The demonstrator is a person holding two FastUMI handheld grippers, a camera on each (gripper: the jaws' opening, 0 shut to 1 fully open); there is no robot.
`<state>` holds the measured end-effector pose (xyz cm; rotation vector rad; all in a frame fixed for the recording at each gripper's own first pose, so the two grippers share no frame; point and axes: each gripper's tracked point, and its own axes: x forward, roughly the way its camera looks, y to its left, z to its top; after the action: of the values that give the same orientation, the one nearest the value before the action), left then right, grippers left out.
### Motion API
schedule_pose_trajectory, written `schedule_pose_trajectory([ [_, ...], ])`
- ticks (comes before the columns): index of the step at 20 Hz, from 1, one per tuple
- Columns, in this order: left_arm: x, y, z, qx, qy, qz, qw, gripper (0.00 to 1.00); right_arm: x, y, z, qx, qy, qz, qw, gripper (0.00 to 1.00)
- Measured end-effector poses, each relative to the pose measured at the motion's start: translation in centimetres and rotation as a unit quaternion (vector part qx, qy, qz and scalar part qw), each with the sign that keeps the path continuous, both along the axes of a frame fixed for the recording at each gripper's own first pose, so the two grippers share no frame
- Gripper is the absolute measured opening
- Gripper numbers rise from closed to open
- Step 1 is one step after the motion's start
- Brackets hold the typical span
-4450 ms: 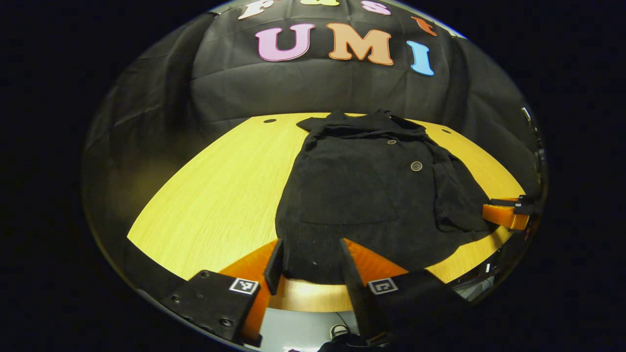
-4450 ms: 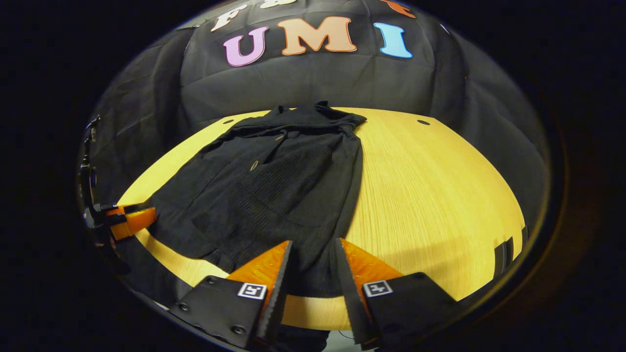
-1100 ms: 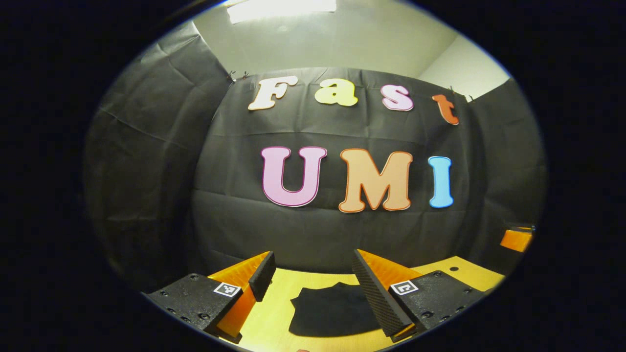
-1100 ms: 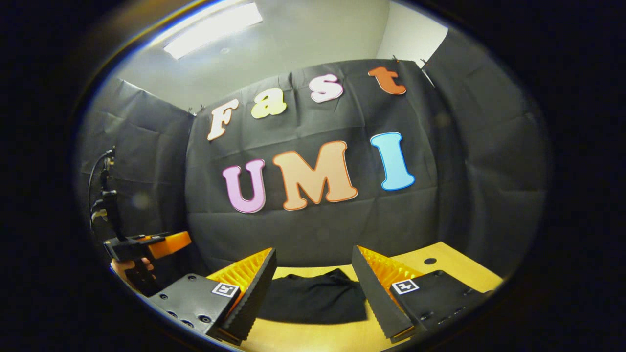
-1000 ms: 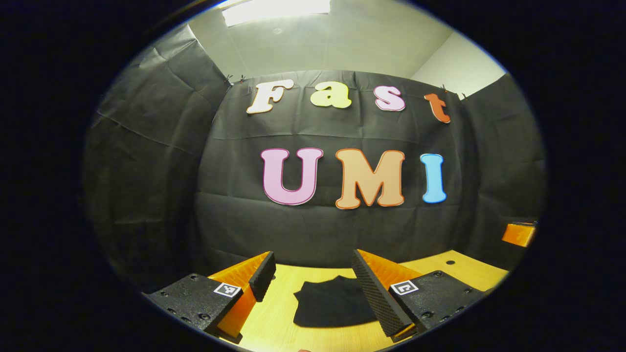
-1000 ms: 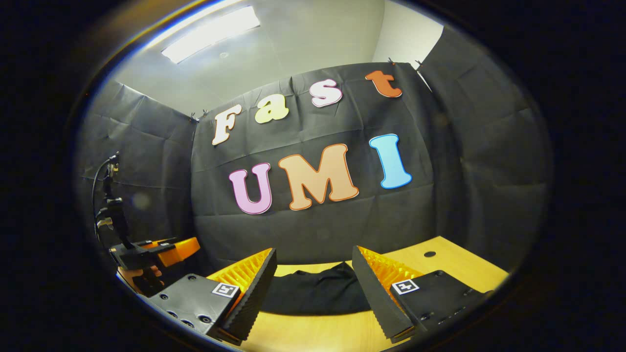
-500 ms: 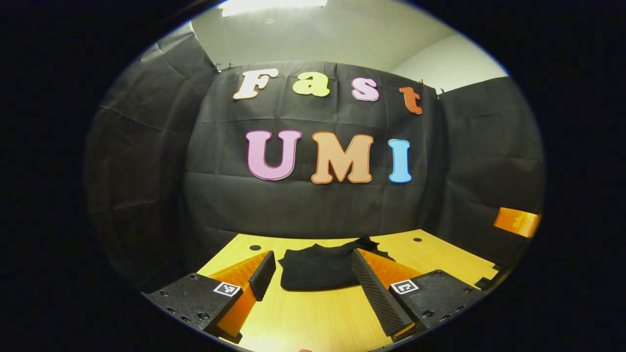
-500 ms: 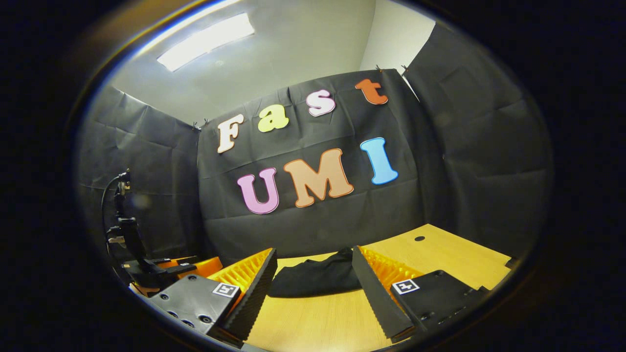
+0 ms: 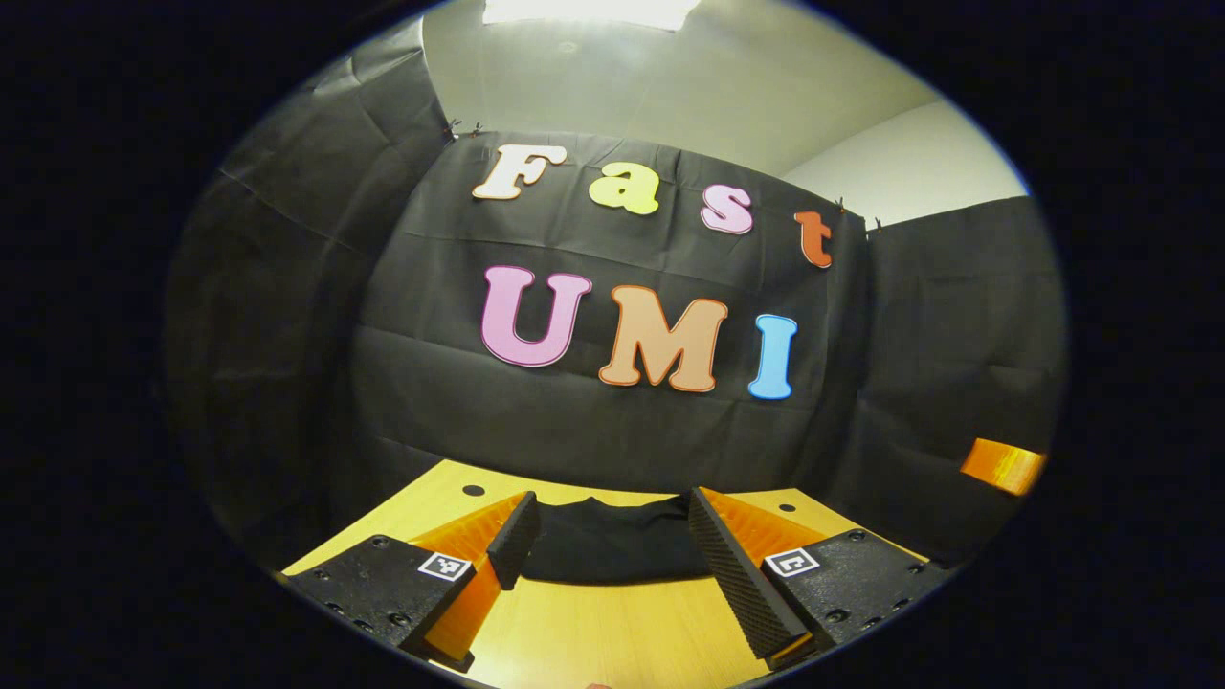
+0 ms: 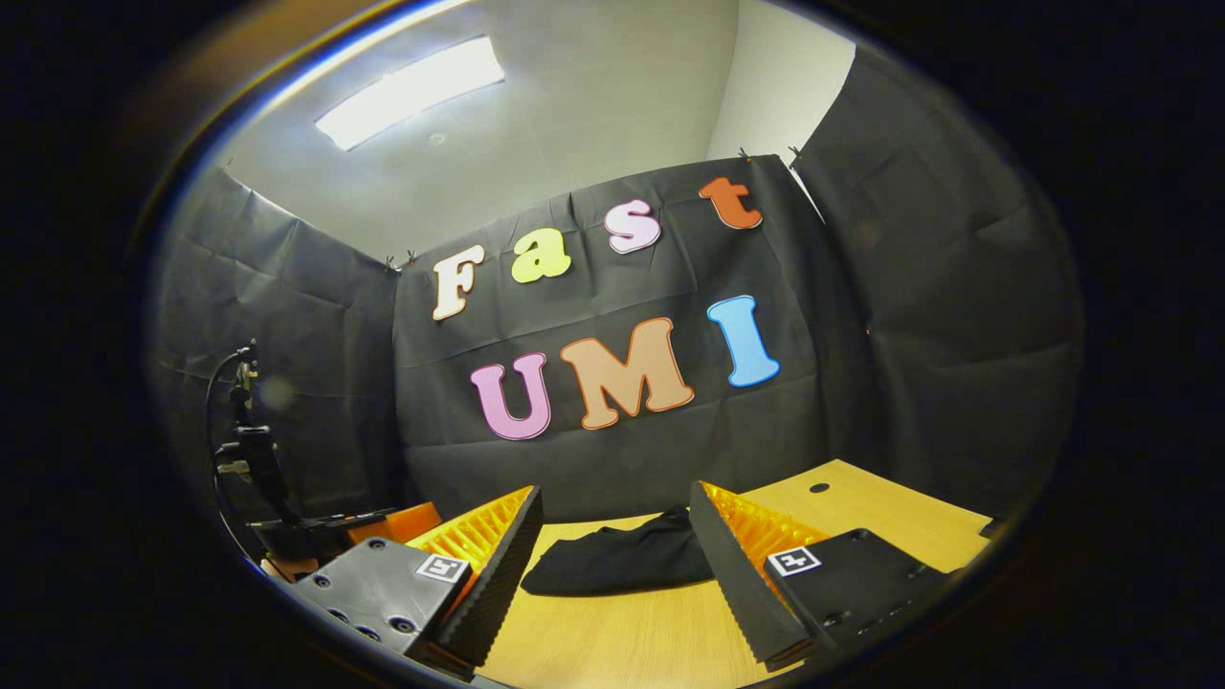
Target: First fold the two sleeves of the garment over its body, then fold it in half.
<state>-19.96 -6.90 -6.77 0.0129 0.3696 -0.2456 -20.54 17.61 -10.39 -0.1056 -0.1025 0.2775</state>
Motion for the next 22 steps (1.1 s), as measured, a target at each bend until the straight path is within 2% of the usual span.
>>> schedule_pose_trajectory([
  [1, -0.1, -0.1, -0.5, -0.003, 0.006, -0.004, 1.000, 0.95, 0.0, 0.3, -0.2, -0.007, -0.001, 0.001, 1.000, 1.00],
  [2, -0.2, -0.2, -0.9, -0.005, 0.010, -0.009, 1.000, 0.92, 0.1, 0.5, -0.5, -0.014, -0.002, 0.001, 1.000, 0.96],
  [3, -0.1, -0.1, -1.1, -0.003, 0.015, -0.012, 1.000, 0.95, 0.3, 0.6, -0.7, -0.018, -0.004, 0.001, 1.000, 0.96],
  [4, 0.0, 0.4, -1.2, 0.002, 0.018, -0.012, 1.000, 0.92, 0.3, 1.0, -0.8, -0.018, -0.003, 0.005, 1.000, 0.97],
  [7, 0.9, 2.1, -0.2, -0.003, -0.003, 0.010, 1.000, 0.99, 0.9, 2.3, -0.6, -0.017, -0.012, 0.028, 0.999, 0.96],
  [8, 1.1, 2.5, -0.1, -0.006, -0.003, 0.018, 1.000, 0.95, 1.2, 2.4, -0.3, -0.019, -0.016, 0.028, 0.999, 0.97],
  [10, 1.5, 3.2, 0.3, -0.004, -0.001, 0.025, 1.000, 0.99, 1.2, 3.0, -0.3, -0.009, -0.015, 0.035, 0.999, 0.97],
  [11, 1.7, 3.0, 0.8, -0.005, -0.008, 0.024, 1.000, 0.95, 1.0, 3.4, -0.1, -0.005, -0.017, 0.041, 0.999, 0.93],
  [12, 2.1, 2.7, 1.3, -0.007, -0.016, 0.022, 1.000, 0.99, 1.0, 3.1, 0.2, -0.005, -0.024, 0.039, 0.999, 1.00],
  [13, 2.3, 2.2, 1.5, -0.013, -0.019, 0.017, 1.000, 0.99, 1.2, 2.0, 0.6, -0.010, -0.037, 0.027, 0.999, 0.97],
  [14, 2.3, 1.4, 1.4, -0.022, -0.019, 0.008, 1.000, 0.99, 1.2, 1.4, 1.1, -0.013, -0.046, 0.018, 0.999, 1.00],
  [15, 2.2, 0.4, 1.2, -0.029, -0.016, -0.003, 0.999, 0.96, 1.1, 1.1, 1.5, -0.011, -0.051, 0.012, 0.999, 0.96],
  [16, 2.1, -0.5, 0.9, -0.033, -0.012, -0.015, 0.999, 0.99, 0.8, 1.1, 1.6, -0.006, -0.051, 0.010, 0.999, 0.96],
  [18, 1.8, -2.2, 0.2, -0.042, -0.004, -0.038, 0.998, 0.96, 0.4, 0.7, 2.2, 0.006, -0.057, 0.009, 0.998, 0.97],
  [21, 1.9, -4.5, 0.0, -0.060, -0.002, -0.059, 0.996, 0.96, -0.2, -2.4, 2.7, -0.004, -0.092, -0.004, 0.996, 1.00],
  [22, 1.9, -5.3, -0.2, -0.063, 0.003, -0.064, 0.996, 0.99, -0.2, -3.0, 2.8, -0.006, -0.095, -0.007, 0.995, 1.00],
])
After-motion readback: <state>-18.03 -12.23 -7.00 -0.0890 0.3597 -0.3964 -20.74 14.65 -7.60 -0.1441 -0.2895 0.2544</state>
